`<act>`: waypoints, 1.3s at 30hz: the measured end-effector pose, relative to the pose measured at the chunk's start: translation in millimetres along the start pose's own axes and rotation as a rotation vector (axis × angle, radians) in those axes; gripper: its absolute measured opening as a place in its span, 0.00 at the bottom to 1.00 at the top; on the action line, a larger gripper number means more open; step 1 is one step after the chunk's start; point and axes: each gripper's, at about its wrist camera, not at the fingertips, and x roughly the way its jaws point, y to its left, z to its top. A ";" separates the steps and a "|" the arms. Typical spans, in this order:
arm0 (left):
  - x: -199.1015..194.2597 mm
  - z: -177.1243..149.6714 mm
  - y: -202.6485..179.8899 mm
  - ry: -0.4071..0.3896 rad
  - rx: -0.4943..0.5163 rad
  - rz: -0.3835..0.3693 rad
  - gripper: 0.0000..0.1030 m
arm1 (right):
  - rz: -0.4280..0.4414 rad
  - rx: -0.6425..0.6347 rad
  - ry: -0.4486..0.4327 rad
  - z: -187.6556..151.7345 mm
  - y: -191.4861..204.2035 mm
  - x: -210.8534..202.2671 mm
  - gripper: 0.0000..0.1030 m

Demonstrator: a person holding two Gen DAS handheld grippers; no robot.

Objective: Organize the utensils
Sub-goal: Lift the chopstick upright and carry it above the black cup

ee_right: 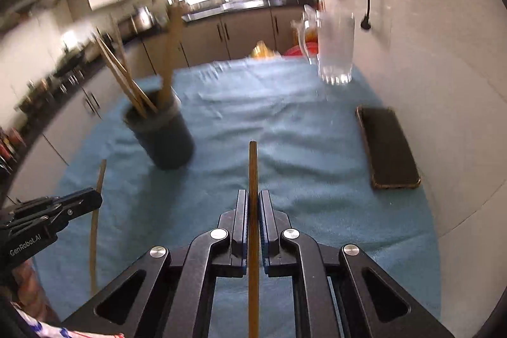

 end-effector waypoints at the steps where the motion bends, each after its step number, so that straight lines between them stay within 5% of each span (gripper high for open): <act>1: -11.7 -0.8 0.9 -0.025 0.003 -0.002 0.05 | 0.010 0.003 -0.032 0.1 2.9 -12.2 0.06; 5: -52.6 -8.5 -1.8 -0.134 0.019 0.012 0.05 | 0.027 -0.001 -0.098 -2.4 11.6 -39.3 0.06; 13: -95.3 -24.7 -2.6 -0.231 0.012 0.004 0.05 | 0.059 -0.015 -0.159 -11.9 28.3 -72.3 0.06; 23: -122.1 -27.6 -10.8 -0.289 0.035 -0.003 0.05 | 0.077 -0.056 -0.207 -13.0 44.8 -92.6 0.06; 39: -122.3 -9.1 -11.2 -0.319 0.074 0.154 0.05 | 0.091 -0.081 -0.251 1.3 53.7 -98.9 0.06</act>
